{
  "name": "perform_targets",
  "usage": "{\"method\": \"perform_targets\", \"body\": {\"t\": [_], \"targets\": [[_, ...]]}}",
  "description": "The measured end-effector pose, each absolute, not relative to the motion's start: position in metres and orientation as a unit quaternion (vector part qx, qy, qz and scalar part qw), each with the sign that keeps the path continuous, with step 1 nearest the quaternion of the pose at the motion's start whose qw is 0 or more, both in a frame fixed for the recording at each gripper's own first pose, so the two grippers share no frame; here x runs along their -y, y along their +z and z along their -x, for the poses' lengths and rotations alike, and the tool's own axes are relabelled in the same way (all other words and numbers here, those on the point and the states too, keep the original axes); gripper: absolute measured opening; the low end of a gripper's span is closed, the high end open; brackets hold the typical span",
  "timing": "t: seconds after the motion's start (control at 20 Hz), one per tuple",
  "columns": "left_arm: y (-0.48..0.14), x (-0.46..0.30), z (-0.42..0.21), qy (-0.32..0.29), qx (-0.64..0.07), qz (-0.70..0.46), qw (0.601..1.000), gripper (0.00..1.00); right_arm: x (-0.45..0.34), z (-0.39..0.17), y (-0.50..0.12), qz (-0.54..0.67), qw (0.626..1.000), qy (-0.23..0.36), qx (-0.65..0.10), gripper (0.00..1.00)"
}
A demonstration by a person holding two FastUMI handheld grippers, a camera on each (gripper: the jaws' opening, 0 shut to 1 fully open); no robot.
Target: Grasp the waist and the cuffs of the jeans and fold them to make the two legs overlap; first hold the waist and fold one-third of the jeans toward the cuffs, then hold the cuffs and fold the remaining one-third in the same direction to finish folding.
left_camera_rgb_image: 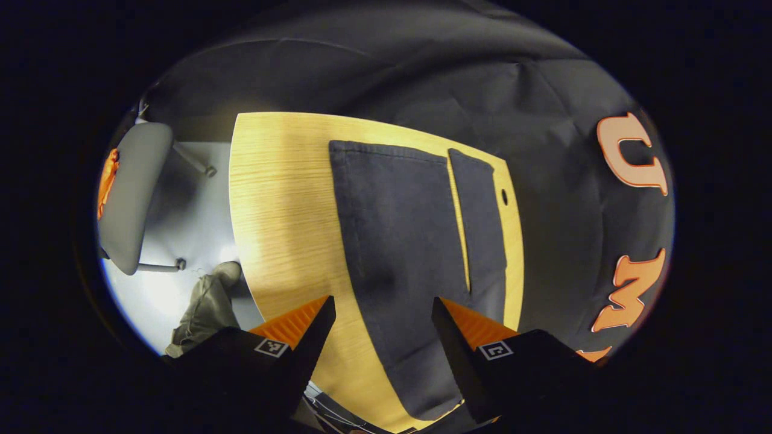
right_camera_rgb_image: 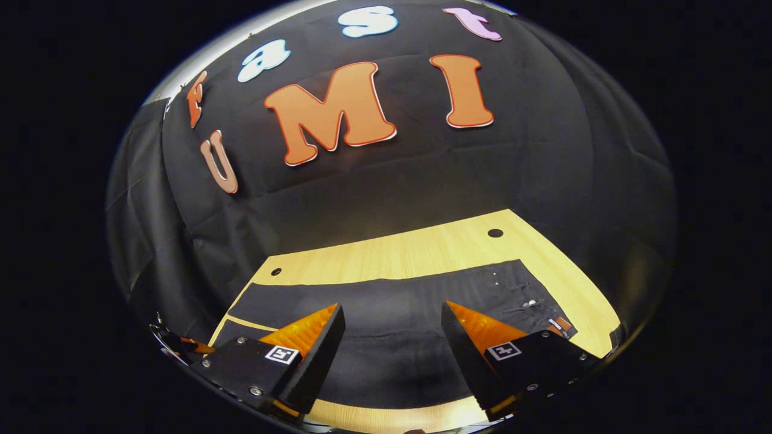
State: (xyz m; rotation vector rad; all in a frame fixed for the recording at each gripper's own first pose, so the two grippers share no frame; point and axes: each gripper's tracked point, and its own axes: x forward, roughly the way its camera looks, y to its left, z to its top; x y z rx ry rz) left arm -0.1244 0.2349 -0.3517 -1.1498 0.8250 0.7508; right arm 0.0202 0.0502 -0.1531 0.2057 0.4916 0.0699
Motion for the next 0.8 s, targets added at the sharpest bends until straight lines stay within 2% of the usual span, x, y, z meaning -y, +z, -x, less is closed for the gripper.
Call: {"method": "perform_targets", "body": {"t": [0.15,0.4,0.6,0.8], "targets": [[-0.362,-0.239,0.123,0.351,-0.383,0.516,0.681,0.98,-0.04,-0.019,-0.166,-0.108,0.959,0.022,-0.262,0.97],[-0.371,-0.24,0.111,0.36,-0.379,0.508,0.685,0.98,-0.031,-0.026,-0.178,-0.111,0.954,0.016,-0.28,0.98],[-0.376,-0.243,0.096,0.358,-0.375,0.499,0.694,0.94,-0.023,-0.036,-0.184,-0.113,0.951,0.012,-0.286,0.97],[-0.377,-0.245,0.061,0.319,-0.335,0.512,0.724,0.91,-0.014,-0.041,-0.187,-0.117,0.949,0.007,-0.294,0.98]]}}
